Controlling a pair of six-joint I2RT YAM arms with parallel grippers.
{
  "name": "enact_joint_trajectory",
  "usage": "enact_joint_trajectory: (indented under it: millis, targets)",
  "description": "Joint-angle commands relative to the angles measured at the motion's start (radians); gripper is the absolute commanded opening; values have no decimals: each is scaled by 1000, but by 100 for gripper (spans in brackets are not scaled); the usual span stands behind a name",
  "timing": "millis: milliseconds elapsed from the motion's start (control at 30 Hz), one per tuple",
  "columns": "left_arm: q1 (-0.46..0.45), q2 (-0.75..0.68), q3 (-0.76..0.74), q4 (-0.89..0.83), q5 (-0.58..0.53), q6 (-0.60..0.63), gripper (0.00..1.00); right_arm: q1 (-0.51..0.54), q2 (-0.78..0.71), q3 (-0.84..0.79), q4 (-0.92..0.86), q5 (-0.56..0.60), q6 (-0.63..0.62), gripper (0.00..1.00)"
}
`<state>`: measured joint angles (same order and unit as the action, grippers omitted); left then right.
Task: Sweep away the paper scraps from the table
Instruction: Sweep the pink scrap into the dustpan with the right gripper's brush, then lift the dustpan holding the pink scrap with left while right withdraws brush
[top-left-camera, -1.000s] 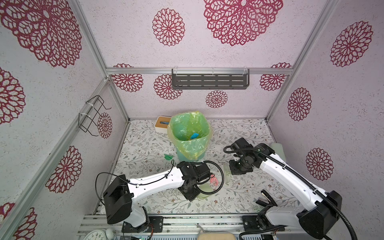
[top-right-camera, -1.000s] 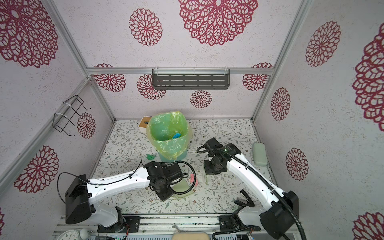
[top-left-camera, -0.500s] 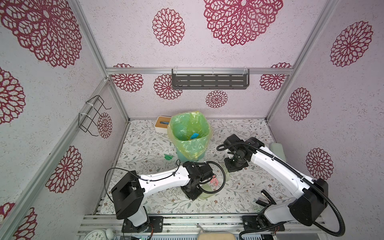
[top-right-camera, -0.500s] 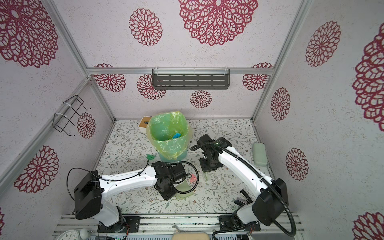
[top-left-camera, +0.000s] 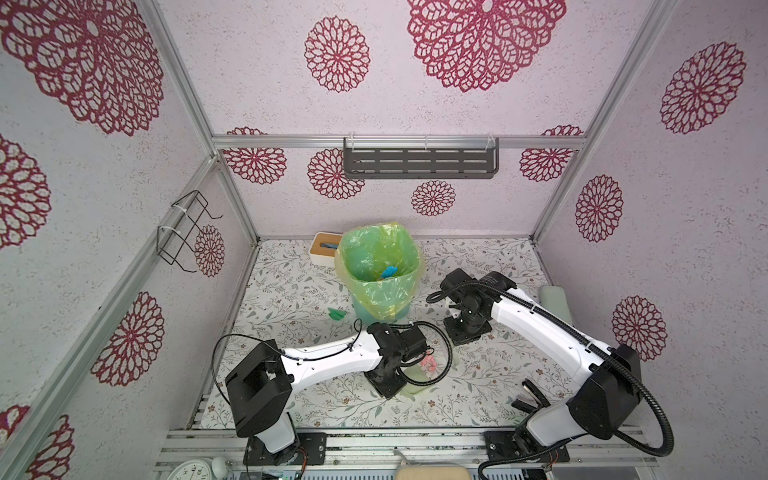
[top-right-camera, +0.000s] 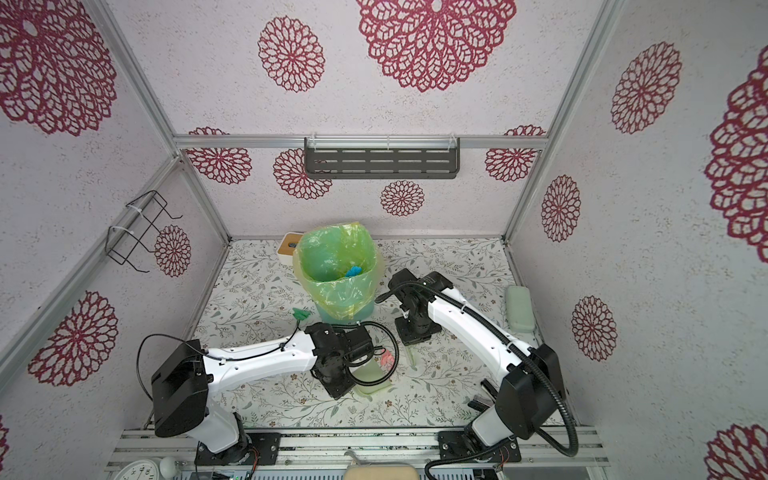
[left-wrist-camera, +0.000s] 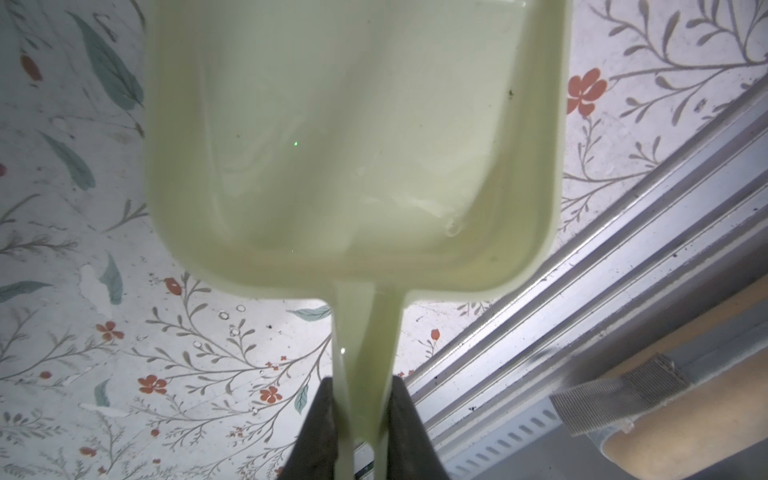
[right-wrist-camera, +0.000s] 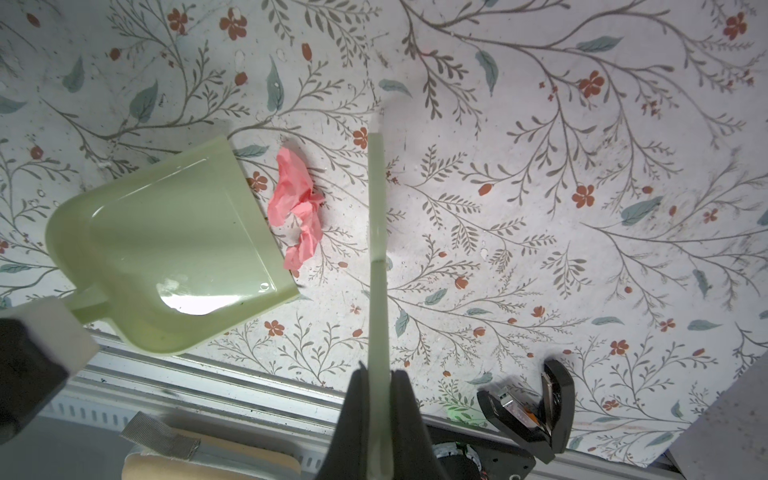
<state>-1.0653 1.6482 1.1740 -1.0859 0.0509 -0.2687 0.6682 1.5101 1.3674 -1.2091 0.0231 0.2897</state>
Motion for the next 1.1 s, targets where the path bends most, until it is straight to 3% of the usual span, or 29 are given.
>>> enact_joint_trajectory:
  millis: [0, 333, 833, 1067]
  targets:
    - [13, -1, -24, 30, 0, 13, 7, 21, 16, 30, -6, 0, -16, 0]
    - [15, -16, -66, 69, 0, 9, 7, 117, 57, 51, 0, -35, 30, 0]
    - [15, -31, -82, 95, -4, -6, 7, 244, 5, 114, 43, -260, 150, 0]
    - [16, -56, -96, 116, -17, -21, 7, 187, -47, 90, -33, -152, 127, 0]
